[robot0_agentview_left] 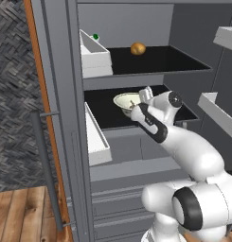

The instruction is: Pick the chicken drumstick and garlic from their plates and place them in the bowl. Then put the bowl in the fridge.

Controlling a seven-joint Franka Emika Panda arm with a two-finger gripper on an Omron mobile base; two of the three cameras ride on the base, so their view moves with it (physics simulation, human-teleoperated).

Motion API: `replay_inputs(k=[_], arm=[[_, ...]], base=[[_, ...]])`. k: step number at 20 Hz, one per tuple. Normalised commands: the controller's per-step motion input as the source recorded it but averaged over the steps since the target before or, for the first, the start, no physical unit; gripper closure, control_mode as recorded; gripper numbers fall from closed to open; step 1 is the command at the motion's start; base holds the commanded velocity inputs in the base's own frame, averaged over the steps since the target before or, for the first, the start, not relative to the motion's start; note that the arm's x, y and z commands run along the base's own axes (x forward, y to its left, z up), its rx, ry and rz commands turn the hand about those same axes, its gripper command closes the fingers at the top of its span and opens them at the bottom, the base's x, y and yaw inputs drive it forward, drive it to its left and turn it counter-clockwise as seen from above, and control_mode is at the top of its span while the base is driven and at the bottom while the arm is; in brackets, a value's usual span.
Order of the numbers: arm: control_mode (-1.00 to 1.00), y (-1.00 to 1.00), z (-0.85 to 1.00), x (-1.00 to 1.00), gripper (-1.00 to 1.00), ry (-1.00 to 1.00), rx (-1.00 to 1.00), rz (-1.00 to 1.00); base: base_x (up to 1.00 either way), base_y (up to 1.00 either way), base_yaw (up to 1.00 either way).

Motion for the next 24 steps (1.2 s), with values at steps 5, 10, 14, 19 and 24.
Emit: replay_inputs(k=[5, 10, 14, 19, 24], arm=[[-1.0, 0.02, -0.12, 0.41, 1.0, -0.03, 0.0, 0.1], [-1.0, 0.06, -0.1, 0.41, 1.0, -0.03, -0.01, 0.05], [-1.0, 0.11, -0.04, 0.3, 1.0, 0.0, -0.07, 0.0], [-1.0, 0.11, 0.0, 0.26, -1.0, 0.0, -0.08, 0.0], [-1.0, 0.01, 0.14, 0.0, -1.0, 0.0, -0.02, 0.01]], base=[[0.0, 0.0, 0.0], [0.0, 0.0, 0.0], [0.0, 0.0, 0.0], [0.0, 0.0, 0.0], [0.0, 0.0, 0.0]])
